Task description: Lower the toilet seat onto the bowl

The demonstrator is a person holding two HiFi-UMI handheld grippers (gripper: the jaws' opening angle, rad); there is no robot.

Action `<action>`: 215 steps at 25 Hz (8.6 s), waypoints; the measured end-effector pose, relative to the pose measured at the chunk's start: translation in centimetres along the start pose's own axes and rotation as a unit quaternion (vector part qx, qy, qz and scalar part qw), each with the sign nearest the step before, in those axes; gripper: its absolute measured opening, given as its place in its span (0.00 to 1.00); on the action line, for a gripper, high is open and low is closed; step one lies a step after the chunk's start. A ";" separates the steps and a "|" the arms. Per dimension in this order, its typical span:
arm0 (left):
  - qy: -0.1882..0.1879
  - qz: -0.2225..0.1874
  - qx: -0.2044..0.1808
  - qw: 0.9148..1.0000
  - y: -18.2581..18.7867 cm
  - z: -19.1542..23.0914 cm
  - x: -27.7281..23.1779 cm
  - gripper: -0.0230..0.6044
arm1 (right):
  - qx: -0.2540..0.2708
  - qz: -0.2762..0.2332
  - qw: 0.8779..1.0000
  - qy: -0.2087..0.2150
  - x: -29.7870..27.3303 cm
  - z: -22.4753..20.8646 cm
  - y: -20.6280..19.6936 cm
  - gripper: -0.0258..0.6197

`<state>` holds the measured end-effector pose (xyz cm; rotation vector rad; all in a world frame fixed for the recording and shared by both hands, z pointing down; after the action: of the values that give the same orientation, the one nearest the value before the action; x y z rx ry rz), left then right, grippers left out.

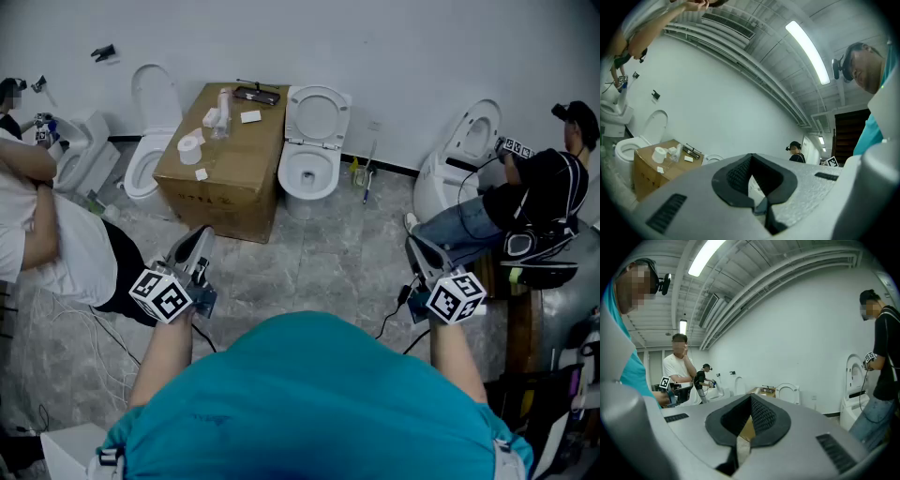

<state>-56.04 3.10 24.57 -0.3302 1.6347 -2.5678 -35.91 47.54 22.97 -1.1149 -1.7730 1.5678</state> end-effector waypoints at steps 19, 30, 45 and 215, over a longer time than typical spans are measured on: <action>-0.017 0.006 -0.009 1.000 -0.5 -0.9 -2.4 0.03 | 0.002 -0.016 1.000 0.004 -0.3 -1.5 0.6 0.03; -0.025 0.007 -0.009 1.000 -1.7 -4.5 -5.2 0.03 | 0.007 -0.017 1.000 0.010 2.4 -4.2 1.5 0.03; -0.032 -0.001 -0.016 0.999 -5.8 -13.6 -9.7 0.03 | 0.026 -0.019 0.999 0.034 9.6 -10.6 2.2 0.03; 0.382 -0.027 0.057 0.922 -11.3 24.7 -61.5 0.03 | 0.305 0.353 0.769 0.437 -92.9 -43.6 -6.8 0.18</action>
<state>9.90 -2.75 36.33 0.7453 1.6307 -3.0184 46.98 -6.67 50.73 -1.8180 -0.1730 1.4039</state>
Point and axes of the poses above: the fingertips, and each gripper's own axes: x backward along the fingers, z to its left, y out of its top, the point moved 7 cm from there along x, backward along the fingers, and after that the axes turned 2 degrees about -z, right-handed, at the moved point
